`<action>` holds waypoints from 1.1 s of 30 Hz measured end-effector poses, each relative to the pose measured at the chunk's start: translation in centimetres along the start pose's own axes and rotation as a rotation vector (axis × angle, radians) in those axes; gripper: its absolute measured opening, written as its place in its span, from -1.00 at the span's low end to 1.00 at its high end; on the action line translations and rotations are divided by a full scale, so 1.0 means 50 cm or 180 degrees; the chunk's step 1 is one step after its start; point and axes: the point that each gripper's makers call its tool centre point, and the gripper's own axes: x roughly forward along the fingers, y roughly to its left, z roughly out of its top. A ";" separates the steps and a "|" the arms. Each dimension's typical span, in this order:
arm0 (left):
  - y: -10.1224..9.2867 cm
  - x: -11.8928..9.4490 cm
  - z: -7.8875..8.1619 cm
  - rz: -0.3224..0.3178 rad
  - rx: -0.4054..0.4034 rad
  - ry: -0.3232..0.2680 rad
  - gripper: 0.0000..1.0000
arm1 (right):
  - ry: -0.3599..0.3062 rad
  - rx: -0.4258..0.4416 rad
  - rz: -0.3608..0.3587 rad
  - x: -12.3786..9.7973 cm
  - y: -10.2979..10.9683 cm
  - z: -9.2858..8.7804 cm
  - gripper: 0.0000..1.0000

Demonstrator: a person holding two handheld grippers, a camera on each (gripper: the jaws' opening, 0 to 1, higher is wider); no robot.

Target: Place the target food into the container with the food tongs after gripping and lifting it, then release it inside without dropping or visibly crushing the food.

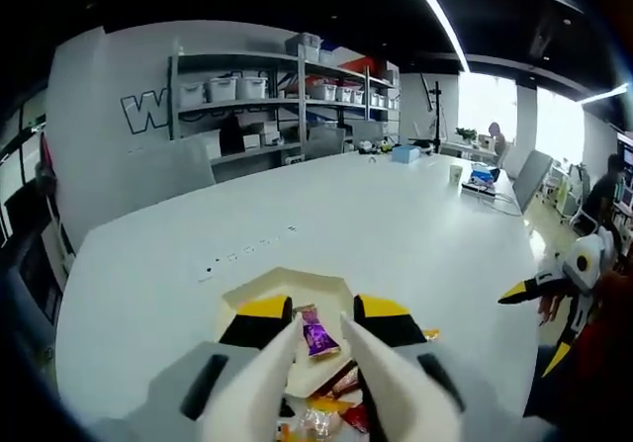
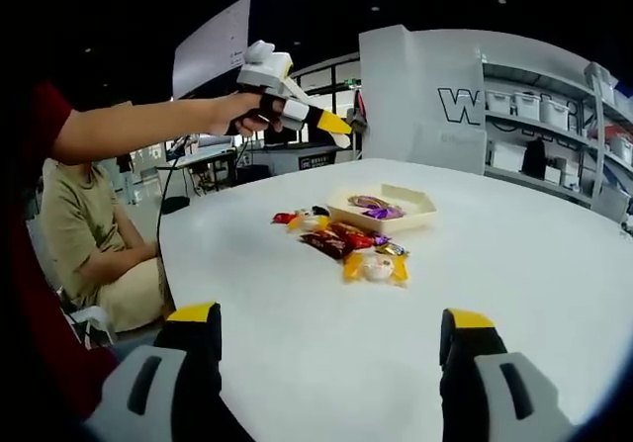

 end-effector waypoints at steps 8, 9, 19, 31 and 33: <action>-0.006 -0.019 0.003 -0.0028 -0.0046 -0.0075 -0.52 | 0.0014 -0.0028 0.0013 0.000 0.006 0.002 0.81; -0.006 -0.021 0.004 -0.0033 -0.0065 -0.0092 -0.52 | 0.0015 -0.0030 0.0016 0.001 0.006 0.002 0.81; -0.027 -0.024 -0.047 -0.0069 -0.0093 -0.0041 -0.52 | 0.0057 -0.0069 0.0029 -0.002 0.016 -0.002 0.80; -0.065 -0.014 -0.113 -0.0205 -0.0039 0.0115 -0.51 | 0.0075 -0.0082 0.0031 -0.007 0.019 -0.004 0.80; -0.074 -0.009 -0.127 -0.0245 -0.0038 0.0142 -0.51 | 0.0071 -0.0080 0.0028 -0.007 0.018 -0.003 0.80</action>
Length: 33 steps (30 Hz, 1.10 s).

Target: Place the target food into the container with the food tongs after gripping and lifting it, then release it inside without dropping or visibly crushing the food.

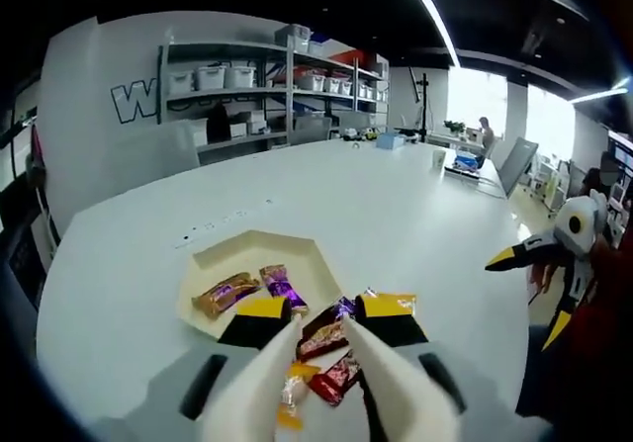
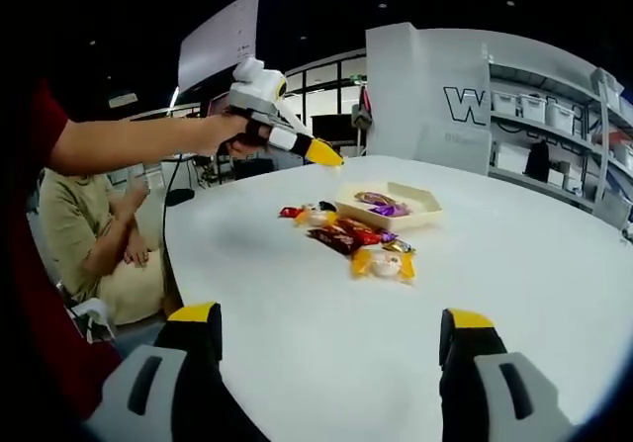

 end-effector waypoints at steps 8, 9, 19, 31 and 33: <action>-0.010 0.039 -0.080 -0.0096 0.0042 0.0206 -0.51 | 0.0039 -0.0001 -0.0035 -0.005 -0.007 -0.008 0.78; -0.002 0.046 -0.091 -0.0092 0.0040 0.0218 -0.51 | 0.0043 0.0003 -0.0041 -0.006 -0.008 -0.010 0.78; -0.005 0.052 -0.124 -0.0134 0.0020 0.0295 -0.50 | 0.0042 0.0017 -0.0078 -0.010 -0.017 -0.011 0.77; -0.028 0.032 -0.136 -0.0011 -0.0230 0.0392 -0.49 | 0.0036 -0.0033 -0.0037 -0.003 -0.006 -0.007 0.75; -0.040 0.030 -0.134 -0.0039 -0.0210 0.0385 -0.49 | 0.0017 -0.0036 -0.0022 -0.002 -0.002 -0.003 0.74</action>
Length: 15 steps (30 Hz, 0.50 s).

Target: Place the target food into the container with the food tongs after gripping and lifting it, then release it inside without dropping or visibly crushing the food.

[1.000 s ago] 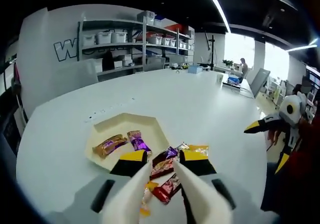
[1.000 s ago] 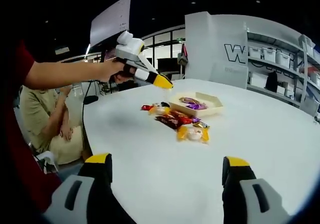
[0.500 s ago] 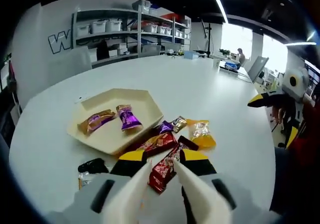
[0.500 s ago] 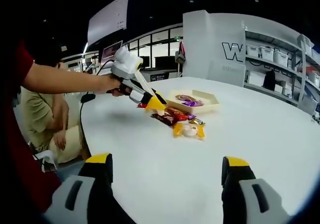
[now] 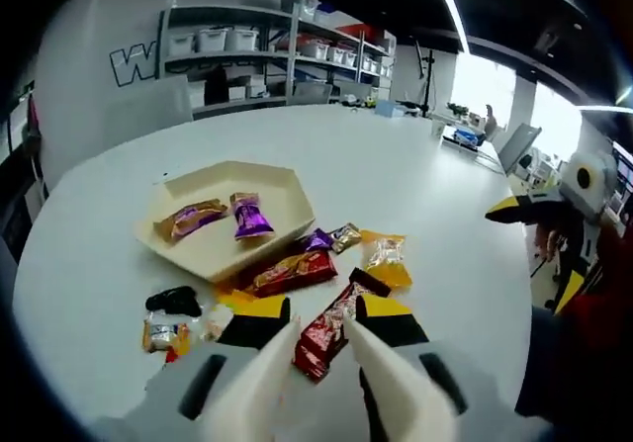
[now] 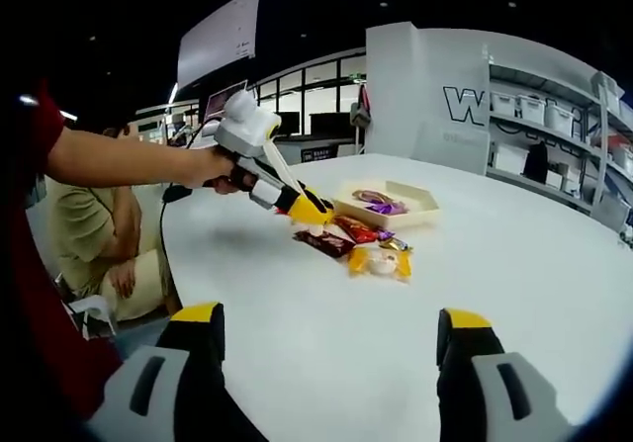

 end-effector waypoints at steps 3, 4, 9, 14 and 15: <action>-0.026 -0.001 0.014 -0.0141 0.0123 -0.0077 -0.49 | -0.0028 0.0011 0.0011 0.000 0.003 0.004 0.75; -0.028 0.000 0.017 -0.0148 0.0160 -0.0090 -0.48 | -0.0028 0.0011 0.0011 0.000 0.004 0.004 0.75; -0.031 0.014 0.016 -0.0253 0.0425 -0.0019 -0.47 | 0.0003 -0.0005 -0.0005 -0.002 0.004 -0.002 0.74; -0.038 0.024 0.007 -0.0483 0.0556 0.0023 -0.47 | -0.0017 0.0020 -0.0040 -0.008 -0.004 -0.001 0.74; -0.039 0.027 0.003 -0.0501 0.0546 0.0059 -0.47 | -0.0017 0.0024 -0.0042 -0.008 -0.005 -0.001 0.74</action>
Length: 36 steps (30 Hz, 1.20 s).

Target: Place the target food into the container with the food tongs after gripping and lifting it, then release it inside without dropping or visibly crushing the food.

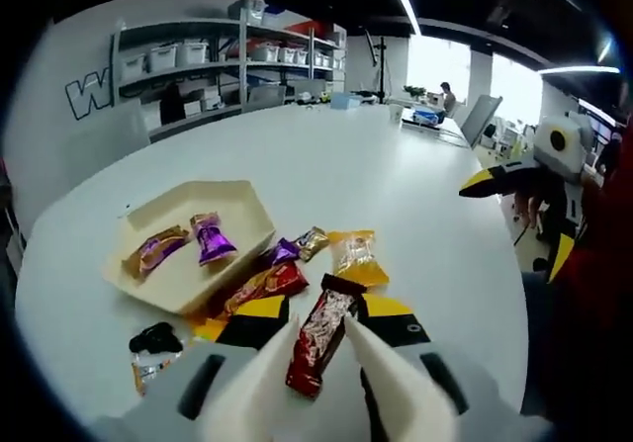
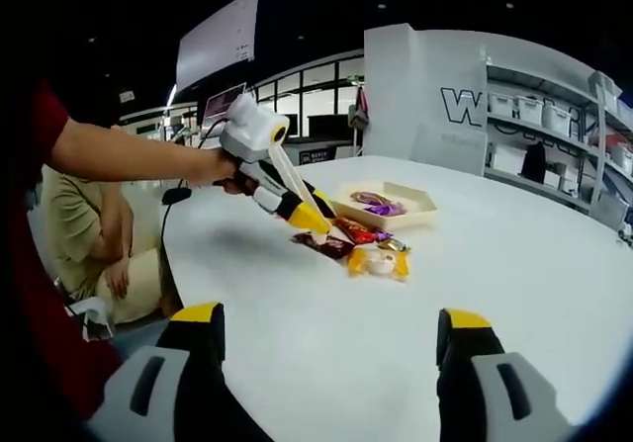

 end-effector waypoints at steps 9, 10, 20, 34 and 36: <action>0.002 0.004 0.004 -0.0014 0.0109 0.0020 -0.47 | -0.0005 0.0003 0.0026 0.007 0.004 0.003 0.74; 0.002 0.004 0.005 -0.0036 0.0170 0.0017 -0.47 | 0.0005 0.0005 0.0028 0.007 0.003 0.000 0.74; -0.011 0.025 -0.012 -0.0355 0.0682 0.0304 -0.47 | -0.0009 0.0060 -0.0008 0.006 -0.006 -0.004 0.73; -0.018 0.018 -0.014 -0.0274 0.0550 0.0206 -0.53 | 0.0051 0.0082 0.0021 0.010 -0.006 -0.017 0.70; -0.018 0.014 -0.009 -0.0275 0.0519 0.0195 -0.53 | 0.0054 0.0084 0.0026 0.011 -0.006 -0.017 0.69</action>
